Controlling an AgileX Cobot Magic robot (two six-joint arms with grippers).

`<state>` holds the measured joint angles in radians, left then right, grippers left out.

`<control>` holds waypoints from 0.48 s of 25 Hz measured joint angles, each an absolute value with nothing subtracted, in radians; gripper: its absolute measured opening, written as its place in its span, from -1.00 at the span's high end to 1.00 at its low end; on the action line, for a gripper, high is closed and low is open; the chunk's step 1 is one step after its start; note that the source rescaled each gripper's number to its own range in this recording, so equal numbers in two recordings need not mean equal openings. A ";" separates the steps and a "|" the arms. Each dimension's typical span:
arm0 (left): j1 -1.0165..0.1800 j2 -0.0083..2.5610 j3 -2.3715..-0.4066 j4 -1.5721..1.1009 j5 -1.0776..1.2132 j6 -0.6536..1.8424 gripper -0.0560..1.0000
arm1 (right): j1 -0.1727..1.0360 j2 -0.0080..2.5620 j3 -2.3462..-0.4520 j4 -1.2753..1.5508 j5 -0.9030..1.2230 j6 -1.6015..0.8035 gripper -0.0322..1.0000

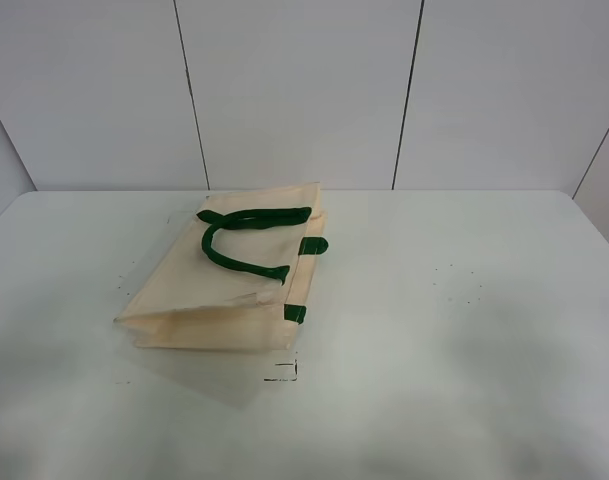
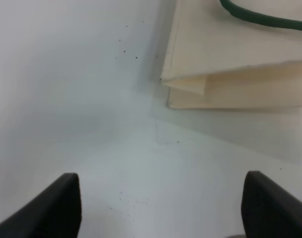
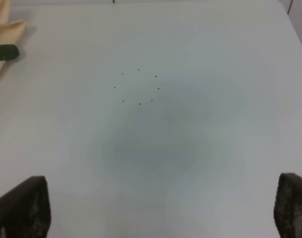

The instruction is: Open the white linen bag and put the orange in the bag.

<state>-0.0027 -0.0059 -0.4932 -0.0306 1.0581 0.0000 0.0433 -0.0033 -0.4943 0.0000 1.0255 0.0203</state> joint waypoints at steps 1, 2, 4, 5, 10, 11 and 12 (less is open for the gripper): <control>-0.003 -0.006 -0.493 -0.031 1.058 0.000 -0.65 | 0.043 -0.003 -0.494 0.000 1.026 0.020 -1.00; -0.003 -0.006 -0.493 -0.031 1.058 0.000 -0.65 | 0.043 -0.003 -0.494 0.000 1.026 0.020 -1.00; -0.003 -0.006 -0.493 -0.031 1.058 0.000 -0.65 | 0.043 -0.003 -0.494 0.000 1.026 0.020 -1.00; -0.003 -0.006 -0.493 -0.031 1.058 0.000 -0.65 | 0.043 -0.003 -0.494 0.000 1.026 0.020 -1.00; -0.003 -0.006 -0.493 -0.031 1.058 0.000 -0.65 | 0.043 -0.003 -0.494 0.000 1.026 0.020 -1.00; -0.004 -0.006 -0.493 -0.031 1.058 0.000 -0.65 | 0.043 -0.003 -0.494 0.000 1.026 0.020 -1.00; -0.004 -0.006 -0.493 -0.031 1.058 0.000 -0.65 | 0.043 -0.003 -0.494 0.000 1.026 0.020 -1.00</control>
<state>-0.0037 -0.0059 -0.4932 -0.0306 1.0581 0.0000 0.0433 -0.0033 -0.4943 0.0000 1.0255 0.0203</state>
